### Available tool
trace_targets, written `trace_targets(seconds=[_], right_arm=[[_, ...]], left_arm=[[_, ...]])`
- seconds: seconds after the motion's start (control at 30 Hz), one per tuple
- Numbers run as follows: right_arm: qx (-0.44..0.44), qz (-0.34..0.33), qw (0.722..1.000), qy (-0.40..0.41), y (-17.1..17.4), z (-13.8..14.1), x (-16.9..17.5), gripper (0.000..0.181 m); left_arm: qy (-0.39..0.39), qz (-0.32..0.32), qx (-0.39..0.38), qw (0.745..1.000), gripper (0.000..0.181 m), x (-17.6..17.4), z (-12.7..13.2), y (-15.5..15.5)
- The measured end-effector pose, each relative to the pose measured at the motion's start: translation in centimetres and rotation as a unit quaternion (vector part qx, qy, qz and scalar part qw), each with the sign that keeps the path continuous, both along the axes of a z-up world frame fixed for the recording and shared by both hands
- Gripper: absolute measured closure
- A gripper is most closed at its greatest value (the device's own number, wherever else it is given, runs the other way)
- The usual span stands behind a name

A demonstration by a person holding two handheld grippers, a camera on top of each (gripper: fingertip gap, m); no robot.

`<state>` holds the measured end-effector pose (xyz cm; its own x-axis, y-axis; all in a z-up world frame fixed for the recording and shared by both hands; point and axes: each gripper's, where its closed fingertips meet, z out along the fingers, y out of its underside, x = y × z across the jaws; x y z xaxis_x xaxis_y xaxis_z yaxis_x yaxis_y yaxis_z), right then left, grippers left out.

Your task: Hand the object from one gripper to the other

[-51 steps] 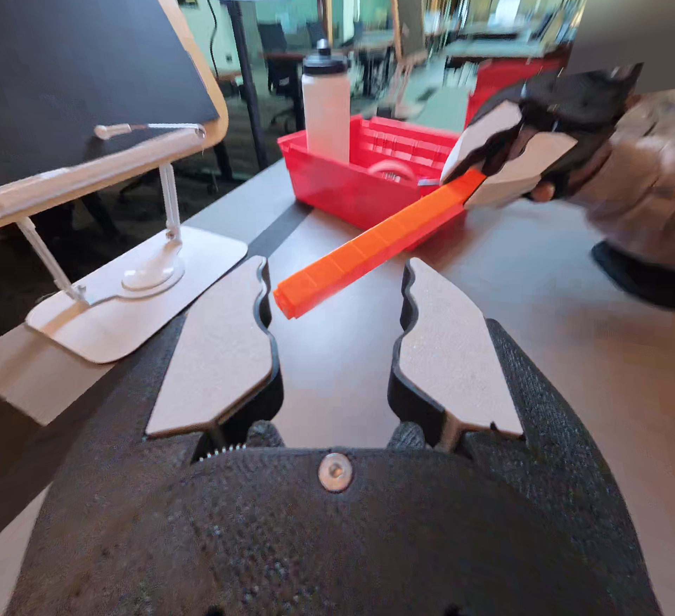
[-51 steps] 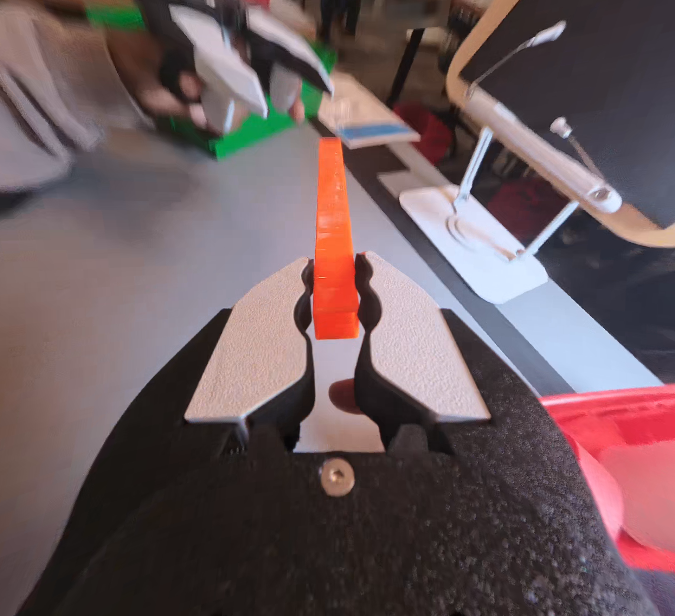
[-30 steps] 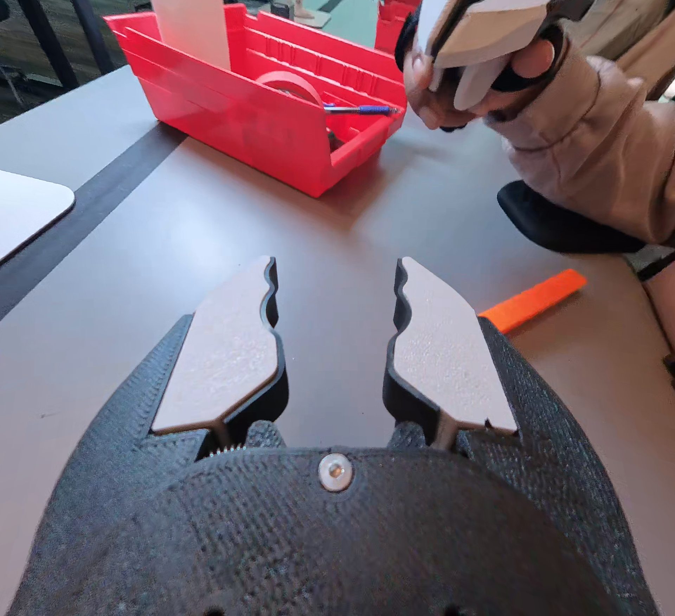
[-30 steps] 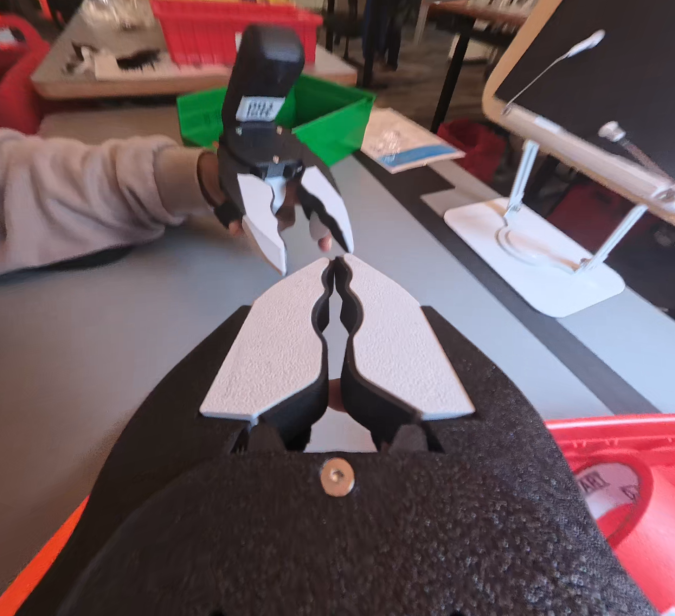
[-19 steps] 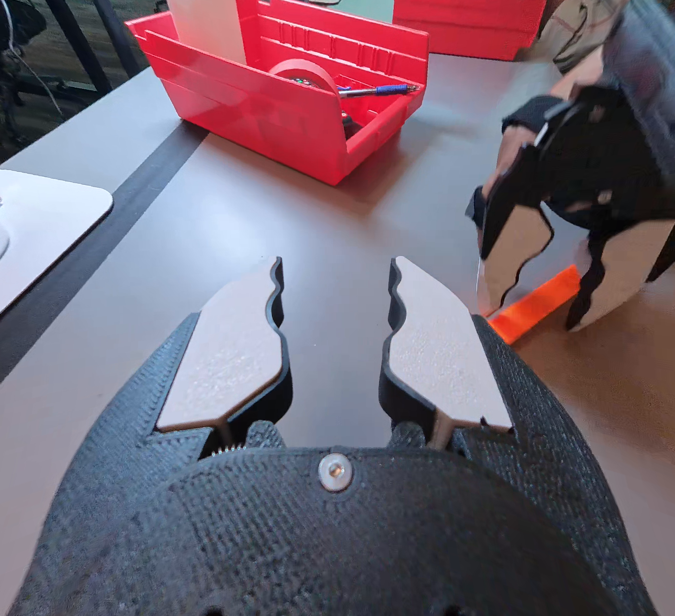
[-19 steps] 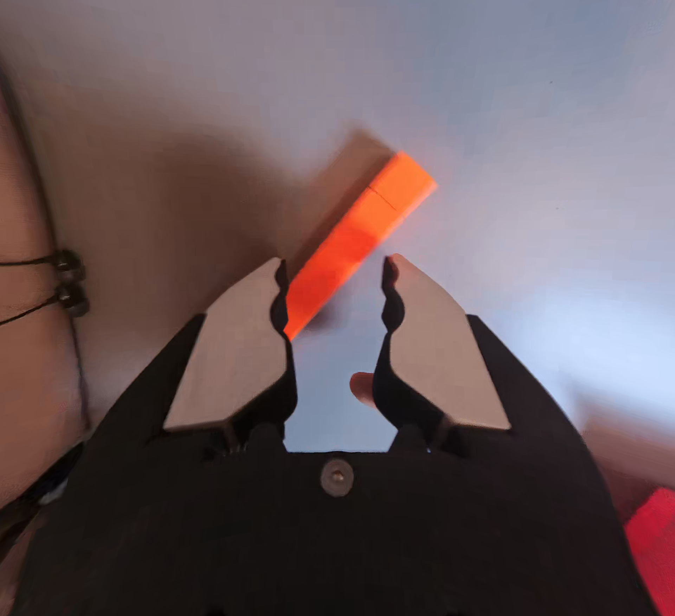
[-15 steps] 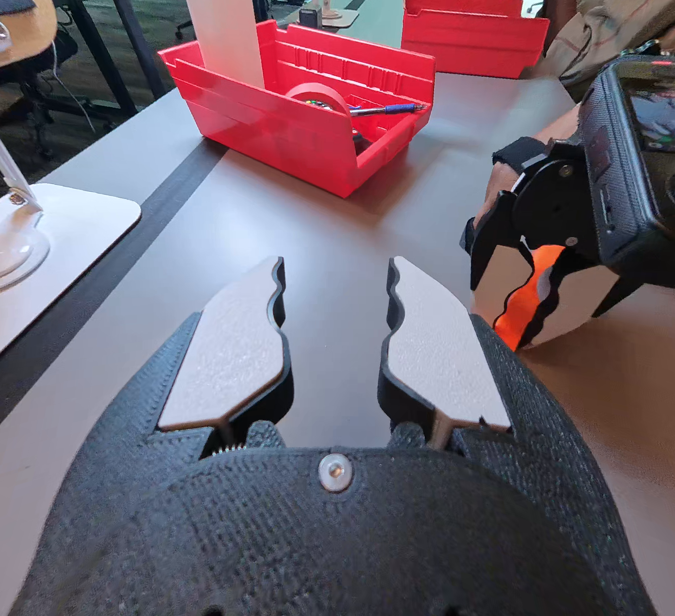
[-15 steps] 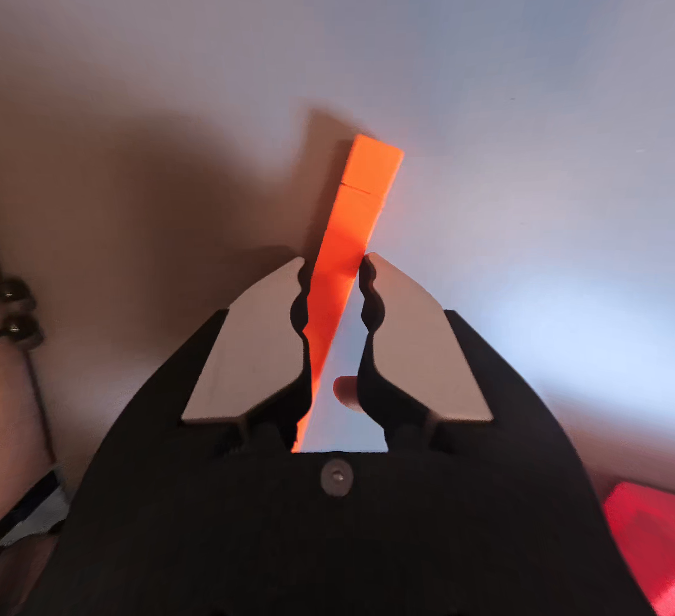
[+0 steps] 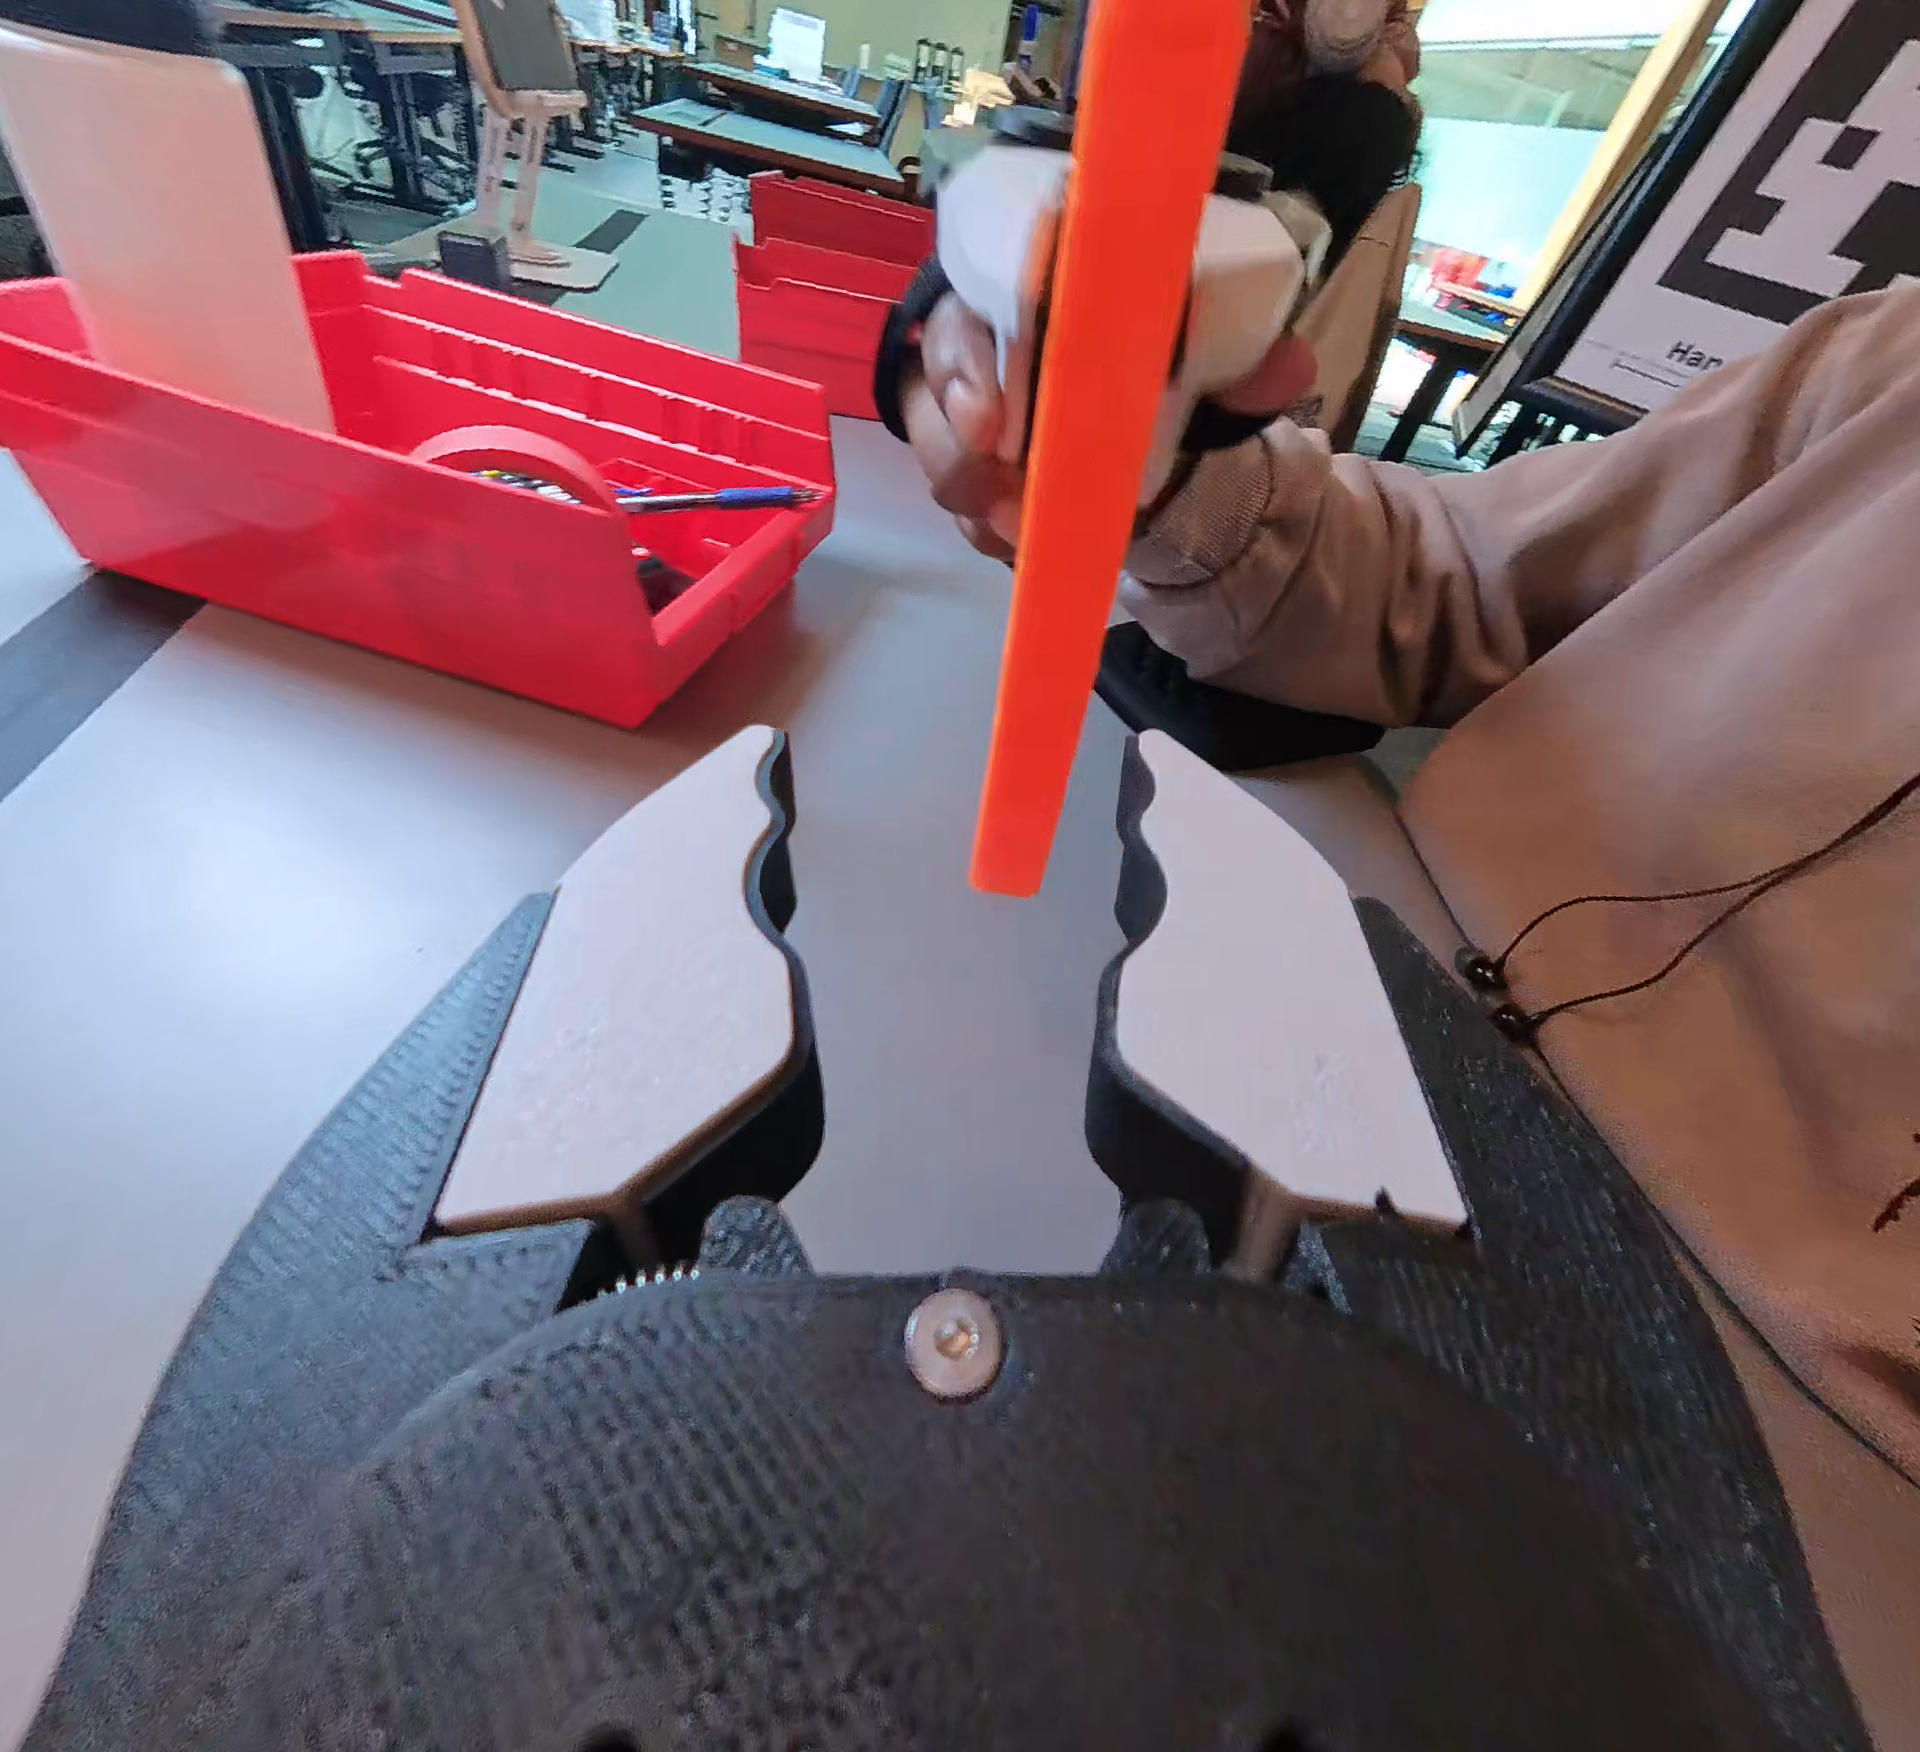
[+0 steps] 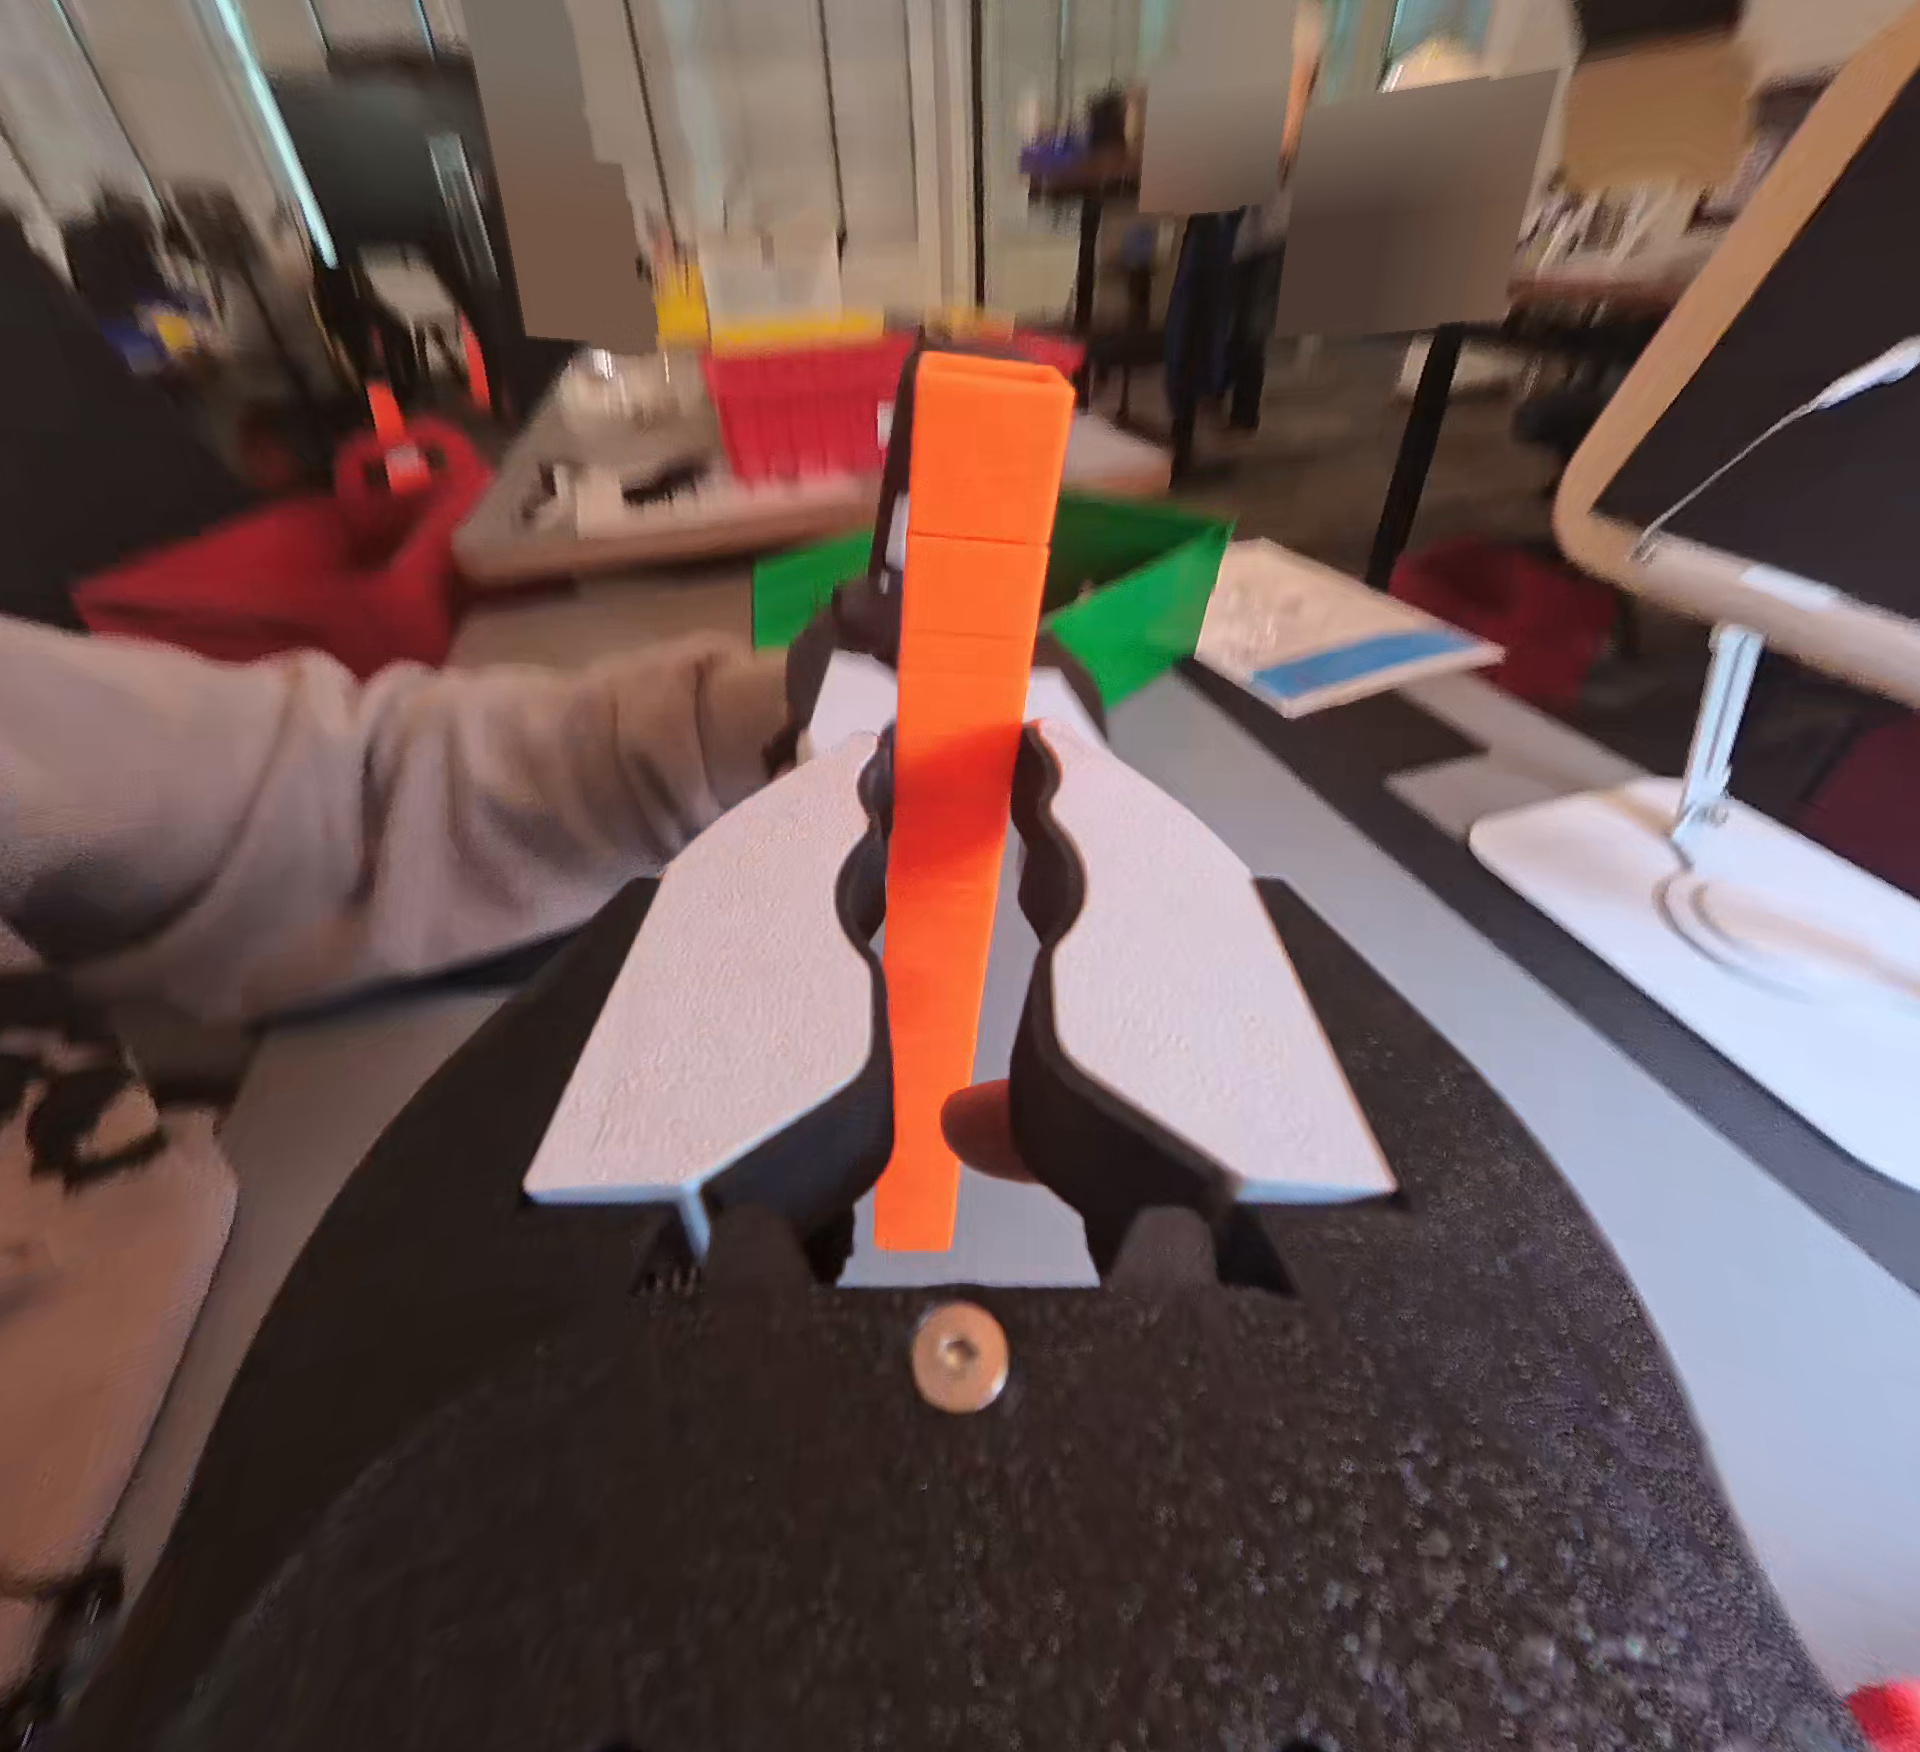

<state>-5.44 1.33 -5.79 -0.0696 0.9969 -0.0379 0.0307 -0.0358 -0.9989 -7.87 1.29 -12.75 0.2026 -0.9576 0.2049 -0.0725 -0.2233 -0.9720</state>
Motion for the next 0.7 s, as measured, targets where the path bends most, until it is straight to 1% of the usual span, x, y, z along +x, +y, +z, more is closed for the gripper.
trace_targets(seconds=[0.07,0.17,0.2,0.23,0.27,0.33,0.4,0.47,0.53,0.6,0.67,0.7], right_arm=[[-0.018,0.007,0.998,0.055,0.1,1.6,0.7,0.160],[-0.036,0.019,0.994,0.099,-0.4,2.4,0.8,0.160],[-0.038,0.020,0.993,0.107,-0.6,2.6,0.7,0.160],[-0.034,0.021,0.993,0.111,-0.7,2.6,0.5,0.159],[-0.031,0.031,0.993,0.114,-1.0,2.8,0.4,0.160],[-0.019,0.034,0.992,0.121,-1.3,3.2,0.8,0.159],[-0.022,0.045,0.990,0.129,-1.5,3.8,1.3,0.156],[-0.028,0.052,0.988,0.143,-1.4,4.5,2.0,0.147],[-0.003,0.047,0.989,0.141,-1.1,4.6,2.7,0.140],[0.020,0.048,0.989,0.138,-0.7,4.3,3.3,0.137],[-0.005,0.070,0.986,0.152,-0.5,4.7,4.2,0.133],[0.002,0.068,0.985,0.160,-0.5,5.0,4.5,0.131]], left_arm=[[0.004,-0.010,0.011,1.000,0.119,1.5,0.1,-0.5],[0.004,-0.003,0.067,0.998,0.119,4.1,1.0,-1.2],[0.011,-0.007,0.082,0.997,0.124,4.9,1.3,-1.6],[0.027,-0.008,0.098,0.995,0.142,5.4,1.3,-1.9],[0.047,0.001,0.112,0.993,0.155,5.6,1.4,-1.8],[0.078,0.036,0.144,0.986,0.157,5.1,1.6,-1.1],[0.095,0.083,0.199,0.972,0.159,4.0,2.4,-0.2],[0.082,0.094,0.211,0.969,0.159,3.3,3.4,-0.2],[0.068,0.105,0.215,0.969,0.159,2.6,4.3,-0.1],[0.082,0.120,0.238,0.960,0.159,1.9,4.6,0.2],[0.108,0.131,0.269,0.948,0.159,1.2,4.5,0.4],[0.119,0.131,0.278,0.944,0.159,1.0,4.2,0.4]])
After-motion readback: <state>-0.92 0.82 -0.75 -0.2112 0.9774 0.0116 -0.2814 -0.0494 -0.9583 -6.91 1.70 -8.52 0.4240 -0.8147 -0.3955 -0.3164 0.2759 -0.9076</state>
